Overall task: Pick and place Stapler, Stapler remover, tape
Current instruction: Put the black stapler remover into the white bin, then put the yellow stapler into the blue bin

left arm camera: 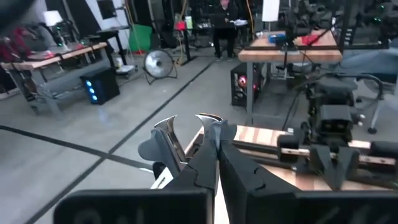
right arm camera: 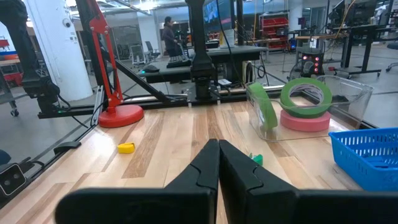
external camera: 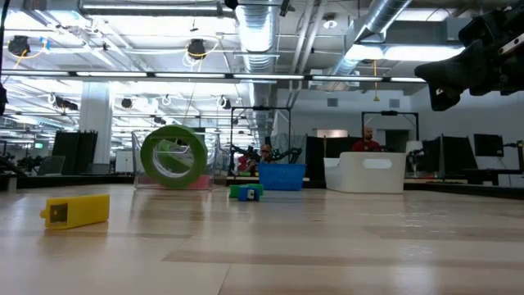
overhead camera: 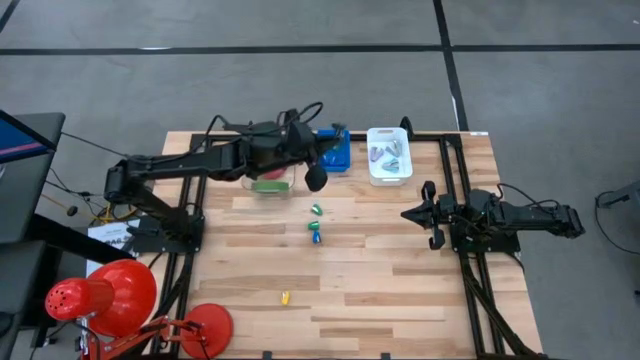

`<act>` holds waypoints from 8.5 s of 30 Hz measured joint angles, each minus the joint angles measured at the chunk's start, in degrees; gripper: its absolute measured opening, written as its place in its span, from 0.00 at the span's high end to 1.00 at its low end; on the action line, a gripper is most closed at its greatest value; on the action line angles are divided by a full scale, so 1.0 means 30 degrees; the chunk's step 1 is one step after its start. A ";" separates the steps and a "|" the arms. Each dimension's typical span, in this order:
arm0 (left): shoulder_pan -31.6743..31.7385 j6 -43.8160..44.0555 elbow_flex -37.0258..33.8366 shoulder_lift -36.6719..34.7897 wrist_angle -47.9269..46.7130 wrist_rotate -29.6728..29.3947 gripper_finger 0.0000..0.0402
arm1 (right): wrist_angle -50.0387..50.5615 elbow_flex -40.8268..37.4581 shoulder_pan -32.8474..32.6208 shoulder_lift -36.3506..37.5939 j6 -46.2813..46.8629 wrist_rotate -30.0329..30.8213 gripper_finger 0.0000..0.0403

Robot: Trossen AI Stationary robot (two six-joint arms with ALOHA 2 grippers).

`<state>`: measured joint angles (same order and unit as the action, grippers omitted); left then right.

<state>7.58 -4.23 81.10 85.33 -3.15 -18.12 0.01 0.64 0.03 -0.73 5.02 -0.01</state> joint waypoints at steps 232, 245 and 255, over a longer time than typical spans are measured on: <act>-0.1103 -0.1089 0.2220 0.5817 -0.5353 0.6641 0.44 | 0.0005 0.0000 0.0000 -0.0002 0.0000 0.0007 1.00; -0.2566 -0.2499 -0.3479 0.3471 -0.5387 0.6634 0.46 | 0.0000 0.0000 0.0003 0.0002 0.0005 0.0004 1.00; -0.2810 -0.2283 -0.5832 0.3164 -0.5494 0.6619 0.46 | 0.0003 0.0000 0.0006 0.0005 0.0002 0.0004 1.00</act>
<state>-0.85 -11.08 63.61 94.83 -19.63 1.74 0.02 0.64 0.05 -0.71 5.03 0.00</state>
